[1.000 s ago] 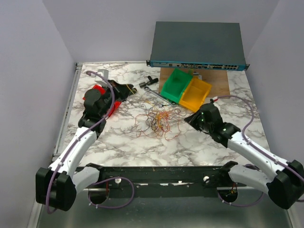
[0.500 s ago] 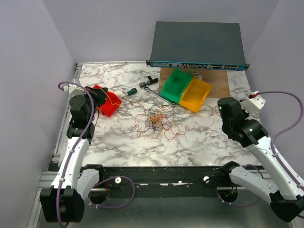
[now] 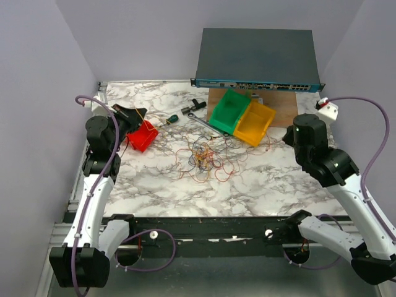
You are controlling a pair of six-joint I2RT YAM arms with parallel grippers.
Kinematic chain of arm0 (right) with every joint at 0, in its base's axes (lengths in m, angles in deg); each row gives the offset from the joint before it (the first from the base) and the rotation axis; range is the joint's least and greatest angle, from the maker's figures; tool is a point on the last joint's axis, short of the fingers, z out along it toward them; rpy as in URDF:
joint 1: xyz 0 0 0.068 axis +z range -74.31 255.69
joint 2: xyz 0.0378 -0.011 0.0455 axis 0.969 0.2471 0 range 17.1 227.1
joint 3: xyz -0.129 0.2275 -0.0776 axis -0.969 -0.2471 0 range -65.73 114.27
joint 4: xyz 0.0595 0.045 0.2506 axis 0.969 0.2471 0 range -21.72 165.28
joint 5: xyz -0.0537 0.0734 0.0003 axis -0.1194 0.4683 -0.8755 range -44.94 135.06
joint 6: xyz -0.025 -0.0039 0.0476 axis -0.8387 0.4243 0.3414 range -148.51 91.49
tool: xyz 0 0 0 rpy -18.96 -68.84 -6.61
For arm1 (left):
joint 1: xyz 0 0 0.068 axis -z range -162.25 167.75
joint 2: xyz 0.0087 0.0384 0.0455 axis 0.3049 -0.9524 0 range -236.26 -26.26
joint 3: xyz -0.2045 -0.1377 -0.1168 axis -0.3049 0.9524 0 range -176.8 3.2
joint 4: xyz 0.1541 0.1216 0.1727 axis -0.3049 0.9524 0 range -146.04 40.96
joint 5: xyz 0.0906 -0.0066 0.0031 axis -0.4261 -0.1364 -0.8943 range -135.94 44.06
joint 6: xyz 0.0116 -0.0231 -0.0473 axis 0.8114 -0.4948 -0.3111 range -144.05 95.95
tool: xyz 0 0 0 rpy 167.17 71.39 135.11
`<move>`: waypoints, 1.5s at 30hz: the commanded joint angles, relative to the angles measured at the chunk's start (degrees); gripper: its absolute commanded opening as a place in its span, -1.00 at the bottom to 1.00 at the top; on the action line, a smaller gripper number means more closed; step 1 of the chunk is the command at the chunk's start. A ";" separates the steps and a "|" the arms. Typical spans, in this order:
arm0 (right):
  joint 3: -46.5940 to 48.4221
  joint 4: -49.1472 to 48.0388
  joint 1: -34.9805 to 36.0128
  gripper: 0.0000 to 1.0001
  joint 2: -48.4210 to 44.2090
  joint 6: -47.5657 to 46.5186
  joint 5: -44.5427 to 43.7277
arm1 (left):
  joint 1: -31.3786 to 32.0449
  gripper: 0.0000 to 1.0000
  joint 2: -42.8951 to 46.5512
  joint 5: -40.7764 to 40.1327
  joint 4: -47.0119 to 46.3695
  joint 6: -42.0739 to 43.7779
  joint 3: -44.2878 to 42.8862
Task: Untangle the cables
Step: Untie the cable.
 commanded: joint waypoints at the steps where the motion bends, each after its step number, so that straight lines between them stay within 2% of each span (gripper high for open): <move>1: 5.45 0.28 -0.08 -0.99 3.34 -4.03 8.67 | 2.15 -0.91 0.06 5.12 3.02 2.75 3.90; 3: 4.25 2.03 -0.05 -0.99 3.86 -2.07 7.11 | 4.66 -0.45 0.01 3.11 6.32 5.79 3.90; 5: 1.99 2.26 -0.03 -0.99 3.12 -0.85 4.92 | 7.61 0.14 -0.86 0.39 10.87 9.14 2.80; 7: 0.93 3.16 -0.05 -0.99 2.44 0.58 2.50 | 10.70 0.44 -2.35 -2.63 16.33 11.89 0.25; 9: 1.88 4.29 -0.03 -0.99 2.32 1.16 0.46 | 13.98 0.62 -3.91 -5.71 18.83 13.84 -1.60; 10: 3.15 4.36 -0.03 -0.99 2.32 0.27 0.67 | 15.53 0.87 -4.62 -6.96 19.72 14.29 -2.28; 11: 4.85 4.10 -0.03 -0.99 2.39 -0.93 1.30 | 16.86 0.95 -5.13 -8.01 19.87 14.64 -2.71; 14: 11.36 3.07 -0.07 -0.99 3.29 -5.42 6.36 | 19.87 0.97 -6.00 -7.09 16.78 15.31 -2.62; 17: 19.63 2.70 -0.03 -0.99 5.20 -7.62 11.01 | 22.67 0.97 -6.10 0.25 6.86 15.48 0.67; 20: 27.36 2.77 -0.05 -0.99 7.87 -8.08 14.66 | 25.88 0.94 -7.84 6.57 -3.22 15.58 2.61; 27: 38.42 0.22 -0.03 -0.99 13.68 -7.70 21.91 | 33.21 0.91 -13.29 13.12 -15.24 20.13 1.57; 29: 40.43 -0.32 -0.04 -0.99 15.14 -7.55 23.51 | 34.15 0.89 -15.05 14.85 -18.98 19.96 1.55; 33: 42.64 -1.20 -0.03 -0.99 17.19 -7.18 25.19 | 35.68 0.84 -20.46 15.46 -20.71 18.17 -0.60; 39: 41.21 -3.86 -0.04 -0.99 16.88 -5.96 26.10 | 37.48 0.57 -29.40 11.91 -22.79 15.04 -2.76; 45: 40.03 -4.92 -0.03 -0.99 16.62 -5.22 26.08 | 38.20 0.35 -39.33 12.86 -31.25 6.44 -3.29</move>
